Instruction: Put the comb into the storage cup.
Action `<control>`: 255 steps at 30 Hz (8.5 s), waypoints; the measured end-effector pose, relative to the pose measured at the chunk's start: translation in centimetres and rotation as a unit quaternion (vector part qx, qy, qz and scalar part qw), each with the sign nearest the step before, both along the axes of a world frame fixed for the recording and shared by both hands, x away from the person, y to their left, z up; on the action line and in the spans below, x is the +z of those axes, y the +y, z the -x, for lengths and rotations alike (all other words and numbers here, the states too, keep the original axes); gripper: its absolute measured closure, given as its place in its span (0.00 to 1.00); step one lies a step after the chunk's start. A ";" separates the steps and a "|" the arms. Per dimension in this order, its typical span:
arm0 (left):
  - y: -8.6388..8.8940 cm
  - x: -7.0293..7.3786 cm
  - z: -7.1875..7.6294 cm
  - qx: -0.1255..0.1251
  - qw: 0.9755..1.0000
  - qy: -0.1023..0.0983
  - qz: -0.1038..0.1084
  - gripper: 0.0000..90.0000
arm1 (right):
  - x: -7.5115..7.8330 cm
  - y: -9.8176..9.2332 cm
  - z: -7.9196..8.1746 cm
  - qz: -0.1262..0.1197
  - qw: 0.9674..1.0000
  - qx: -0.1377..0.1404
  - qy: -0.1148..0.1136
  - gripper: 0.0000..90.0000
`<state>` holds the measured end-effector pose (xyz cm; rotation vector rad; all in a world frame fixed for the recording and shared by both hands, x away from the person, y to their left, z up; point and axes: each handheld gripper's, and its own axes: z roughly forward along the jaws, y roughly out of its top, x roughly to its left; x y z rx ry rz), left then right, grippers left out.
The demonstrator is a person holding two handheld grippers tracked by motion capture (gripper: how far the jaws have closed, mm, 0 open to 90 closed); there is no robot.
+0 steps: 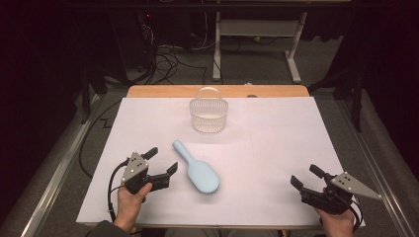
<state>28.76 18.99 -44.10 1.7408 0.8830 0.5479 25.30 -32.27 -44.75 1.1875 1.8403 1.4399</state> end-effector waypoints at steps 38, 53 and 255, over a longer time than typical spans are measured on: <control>-4.1 1.2 -2.8 -0.032 0.999 0.012 -0.023 0.20 | 0.0 0.0 0.1 0.003 1.000 0.002 -0.002 0.20; -5.1 1.4 -3.9 -0.031 0.998 0.020 -0.044 0.21 | 0.0 0.0 -0.1 0.005 1.000 0.004 -0.004 0.21; -4.6 0.7 -6.1 -0.062 0.909 0.334 -0.240 1.00 | -0.2 0.3 -0.2 0.010 1.000 0.018 0.016 0.21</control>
